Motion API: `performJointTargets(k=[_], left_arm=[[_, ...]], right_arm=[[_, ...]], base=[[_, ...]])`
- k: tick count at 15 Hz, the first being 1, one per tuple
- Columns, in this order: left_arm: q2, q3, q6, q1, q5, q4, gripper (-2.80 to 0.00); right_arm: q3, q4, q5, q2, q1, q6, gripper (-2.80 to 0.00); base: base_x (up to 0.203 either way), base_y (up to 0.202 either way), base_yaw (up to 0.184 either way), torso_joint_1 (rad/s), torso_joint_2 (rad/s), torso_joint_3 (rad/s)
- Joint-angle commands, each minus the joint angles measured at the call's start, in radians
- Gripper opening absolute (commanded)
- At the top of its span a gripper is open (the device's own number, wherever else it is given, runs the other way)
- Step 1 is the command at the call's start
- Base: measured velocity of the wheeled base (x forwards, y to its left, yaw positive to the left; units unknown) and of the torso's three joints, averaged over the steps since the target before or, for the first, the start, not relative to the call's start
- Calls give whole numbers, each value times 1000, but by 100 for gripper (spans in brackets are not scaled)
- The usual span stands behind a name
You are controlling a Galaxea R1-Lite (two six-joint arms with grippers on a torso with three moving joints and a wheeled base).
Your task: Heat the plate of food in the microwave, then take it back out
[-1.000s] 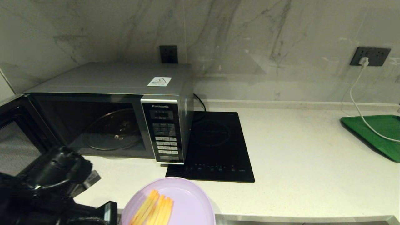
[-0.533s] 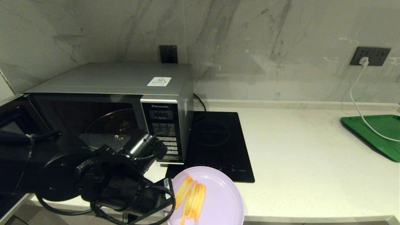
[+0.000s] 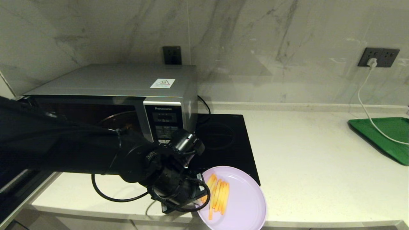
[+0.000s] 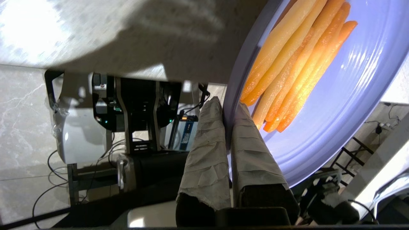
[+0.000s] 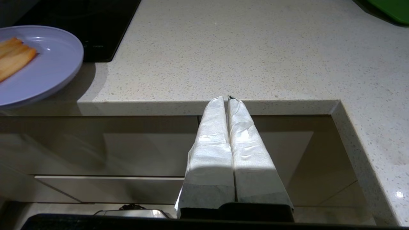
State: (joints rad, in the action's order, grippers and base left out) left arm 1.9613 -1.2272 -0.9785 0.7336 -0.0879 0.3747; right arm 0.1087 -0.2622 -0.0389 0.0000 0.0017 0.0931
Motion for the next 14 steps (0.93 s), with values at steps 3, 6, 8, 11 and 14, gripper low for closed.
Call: performJointTargets(k=[3,6,8,11,14], left_arm=[[117,-80,-5,2,6,3,-280],[151,-125,-19,-2,9,6,-280],[167,-153,-51,-5,10,4,-280],[176,-184,-55,-7,-1,-10,-280],[196,-189,-58,-16,-1,-28,-280]], right_arm=[[0,-2,-1,0,0,1,-280],[0,-2,-1,0,0,1,-280],[0,-2,-1,0,0,1,-280],[0,-2,0,0,0,1,-280],[0,-2,-1,0,0,1,-280]], base=[[0,0,0,0,0,0],[0,0,0,0,0,0],[0,0,0,0,0,0],[0,0,0,0,0,0],[0,0,0,0,0,0]])
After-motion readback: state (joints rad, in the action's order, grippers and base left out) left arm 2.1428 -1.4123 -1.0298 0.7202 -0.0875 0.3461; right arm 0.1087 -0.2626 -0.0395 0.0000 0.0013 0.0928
